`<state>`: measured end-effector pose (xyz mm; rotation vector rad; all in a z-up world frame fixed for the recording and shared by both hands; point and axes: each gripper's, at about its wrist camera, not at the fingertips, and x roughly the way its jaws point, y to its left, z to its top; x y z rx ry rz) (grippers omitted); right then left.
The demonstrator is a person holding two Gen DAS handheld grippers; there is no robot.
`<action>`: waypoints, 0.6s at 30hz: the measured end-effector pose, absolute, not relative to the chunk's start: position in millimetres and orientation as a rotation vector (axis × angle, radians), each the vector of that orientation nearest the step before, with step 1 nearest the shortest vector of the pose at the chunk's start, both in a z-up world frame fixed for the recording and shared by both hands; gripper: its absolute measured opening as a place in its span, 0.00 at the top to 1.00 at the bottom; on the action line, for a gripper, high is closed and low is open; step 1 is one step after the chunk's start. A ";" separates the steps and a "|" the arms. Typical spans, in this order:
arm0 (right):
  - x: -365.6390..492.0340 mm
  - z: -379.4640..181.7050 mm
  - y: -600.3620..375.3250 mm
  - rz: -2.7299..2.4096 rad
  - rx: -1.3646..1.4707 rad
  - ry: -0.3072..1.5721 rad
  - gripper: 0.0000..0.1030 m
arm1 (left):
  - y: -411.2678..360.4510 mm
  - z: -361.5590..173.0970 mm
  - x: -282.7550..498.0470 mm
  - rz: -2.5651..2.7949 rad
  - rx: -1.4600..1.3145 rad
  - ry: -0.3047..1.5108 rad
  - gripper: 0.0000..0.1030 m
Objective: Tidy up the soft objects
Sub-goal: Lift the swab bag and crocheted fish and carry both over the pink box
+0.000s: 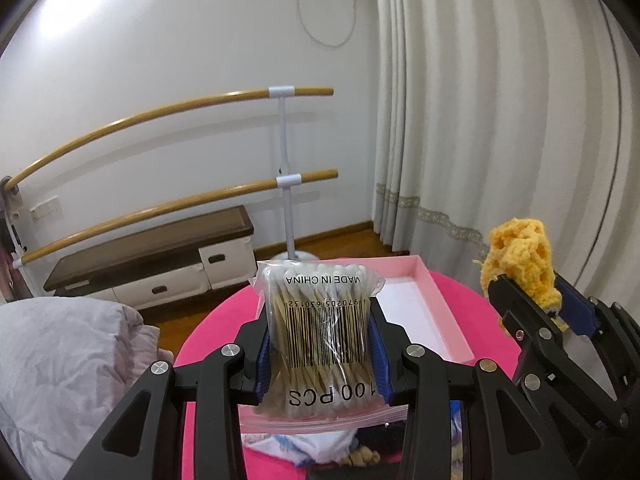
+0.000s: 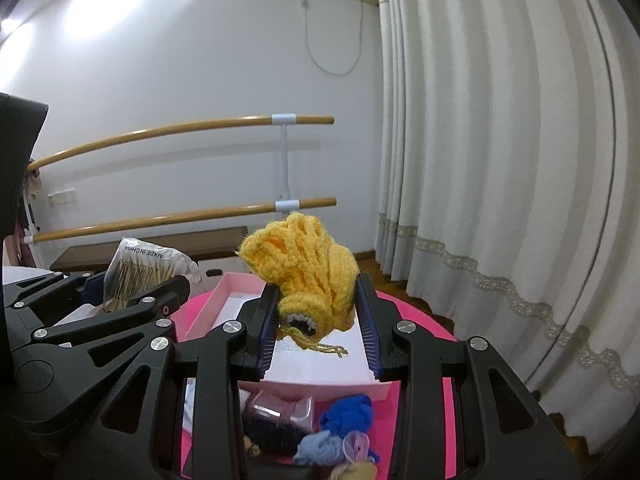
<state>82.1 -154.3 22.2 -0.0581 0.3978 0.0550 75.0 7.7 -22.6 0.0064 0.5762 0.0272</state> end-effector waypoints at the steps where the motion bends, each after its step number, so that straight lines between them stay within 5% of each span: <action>1: 90.2 19.3 -155.1 0.055 -0.056 0.414 0.67 | 7.1 -24.8 84.5 0.030 0.007 0.589 0.64; 18: 205.4 -73.7 -169.1 0.082 0.002 0.746 0.67 | -0.1 -92.3 263.5 0.051 -0.029 0.930 0.64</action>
